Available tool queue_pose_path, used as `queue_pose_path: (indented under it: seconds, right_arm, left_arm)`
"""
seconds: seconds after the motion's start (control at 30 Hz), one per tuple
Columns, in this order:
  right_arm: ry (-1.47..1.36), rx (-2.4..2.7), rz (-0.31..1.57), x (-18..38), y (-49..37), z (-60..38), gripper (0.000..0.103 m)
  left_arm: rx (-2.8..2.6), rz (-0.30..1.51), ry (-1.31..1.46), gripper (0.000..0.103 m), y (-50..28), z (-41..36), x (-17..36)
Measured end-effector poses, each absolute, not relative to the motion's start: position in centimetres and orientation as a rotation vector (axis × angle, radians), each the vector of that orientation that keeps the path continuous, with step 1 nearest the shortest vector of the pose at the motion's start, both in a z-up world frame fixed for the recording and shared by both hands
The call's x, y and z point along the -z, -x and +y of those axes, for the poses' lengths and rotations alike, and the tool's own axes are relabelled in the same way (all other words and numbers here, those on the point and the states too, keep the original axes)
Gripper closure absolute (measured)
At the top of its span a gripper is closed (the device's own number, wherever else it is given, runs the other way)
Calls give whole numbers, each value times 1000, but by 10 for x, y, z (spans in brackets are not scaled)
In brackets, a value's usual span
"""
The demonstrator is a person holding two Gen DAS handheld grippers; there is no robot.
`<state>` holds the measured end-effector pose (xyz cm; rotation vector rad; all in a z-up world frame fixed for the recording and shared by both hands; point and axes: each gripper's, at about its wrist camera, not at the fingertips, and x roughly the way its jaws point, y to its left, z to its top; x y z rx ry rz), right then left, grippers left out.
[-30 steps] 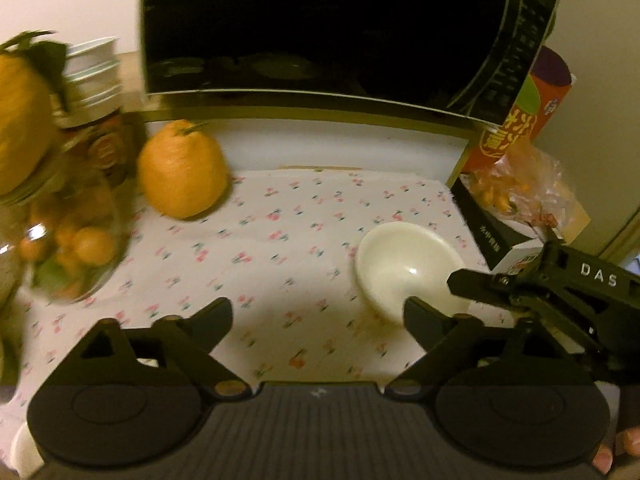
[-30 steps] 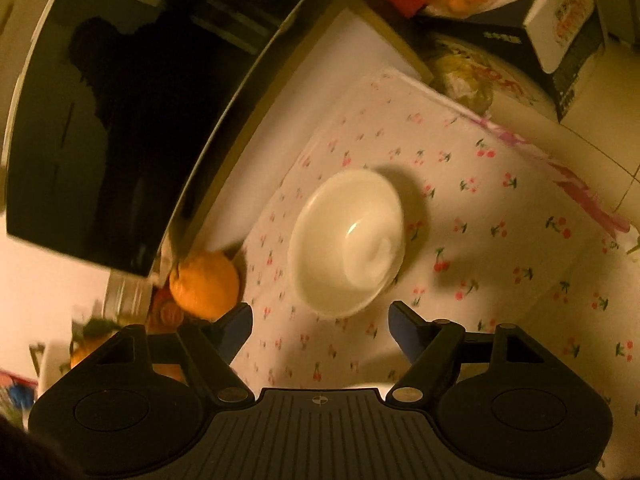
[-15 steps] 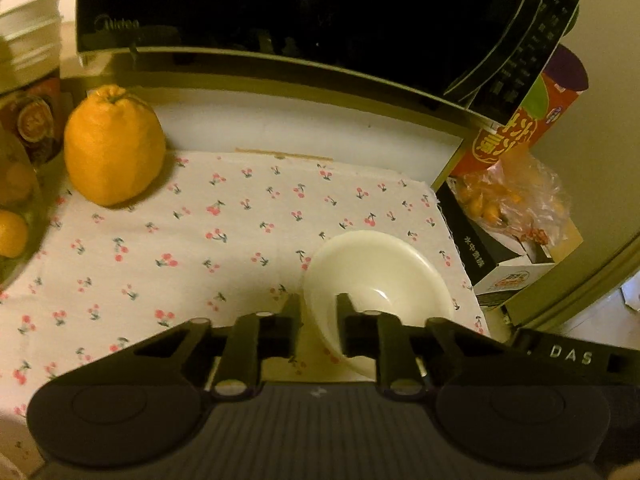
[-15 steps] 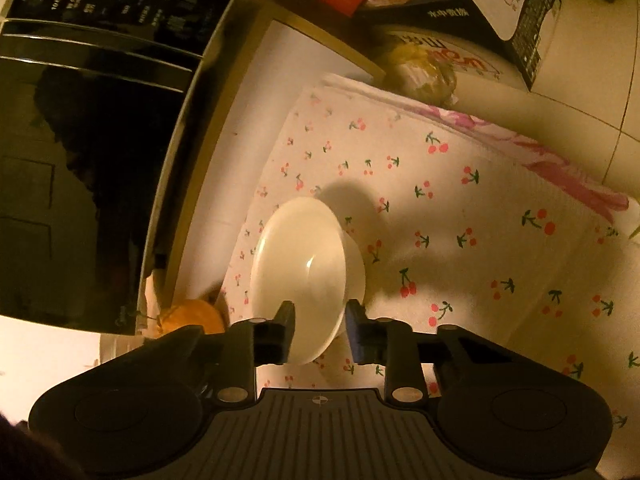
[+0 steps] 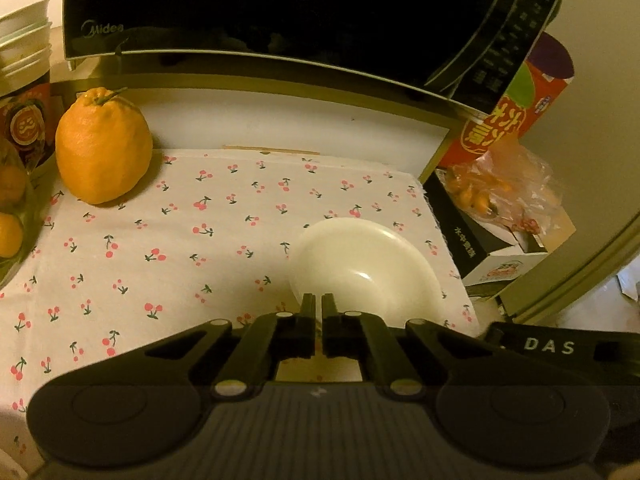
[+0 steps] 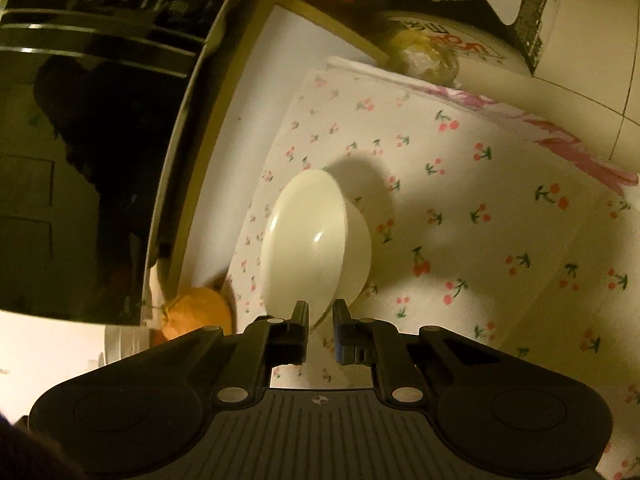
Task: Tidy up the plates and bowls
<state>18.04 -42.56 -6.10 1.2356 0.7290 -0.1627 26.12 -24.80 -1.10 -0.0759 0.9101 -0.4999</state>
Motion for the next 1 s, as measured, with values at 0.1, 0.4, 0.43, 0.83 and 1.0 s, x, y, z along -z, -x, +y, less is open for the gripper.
queue_pose_path:
  seconds: [0.1,0.4,0.43,0.83,1.0]
  right_arm:
    - [-1235,161,724,59,-179,-425,91]
    - [-1265,213,708,66,-172,-442,70]
    - [-1262,218,700,67,-172,-443,70]
    - [-1202,290,650,75,-180,-445,87]
    - [-1188,278,648,70,-182,-444,91]
  left_arm:
    - [499,907,60,101,-258,-250,9]
    - [494,848,89,57,-261,-243,7]
    - [489,838,87,57,-262,-243,7]
    - [504,863,79,97,-282,-256,30]
    - [506,858,109,98,-283,-246,27]
